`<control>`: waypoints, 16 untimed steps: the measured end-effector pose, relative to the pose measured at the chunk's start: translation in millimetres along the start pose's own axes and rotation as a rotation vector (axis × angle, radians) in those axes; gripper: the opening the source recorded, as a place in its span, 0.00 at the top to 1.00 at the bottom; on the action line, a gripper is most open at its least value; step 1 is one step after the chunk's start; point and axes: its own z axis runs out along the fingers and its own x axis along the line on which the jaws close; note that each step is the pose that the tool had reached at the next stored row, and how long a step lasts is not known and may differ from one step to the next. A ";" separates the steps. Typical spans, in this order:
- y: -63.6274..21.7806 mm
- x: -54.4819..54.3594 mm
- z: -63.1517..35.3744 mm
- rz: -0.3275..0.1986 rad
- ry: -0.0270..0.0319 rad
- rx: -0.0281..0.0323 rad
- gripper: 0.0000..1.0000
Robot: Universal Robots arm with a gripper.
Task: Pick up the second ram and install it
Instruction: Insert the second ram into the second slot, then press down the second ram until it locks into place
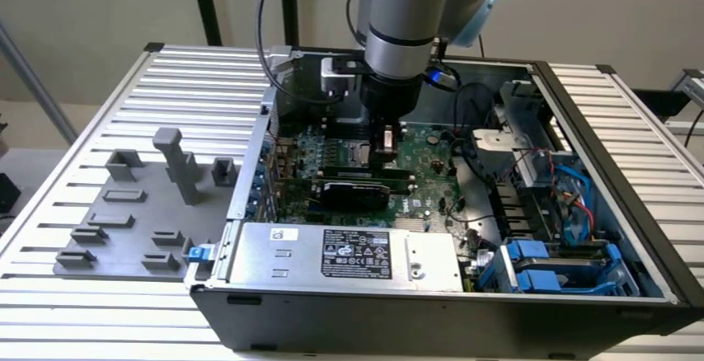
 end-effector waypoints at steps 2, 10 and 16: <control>0.7 0.0 -2.5 0.000 -0.0006 0.0000 0.80; 1.5 0.0 -2.6 0.000 -0.0011 -0.0001 0.89; 1.5 -0.1 -2.6 0.000 -0.0012 -0.0001 0.89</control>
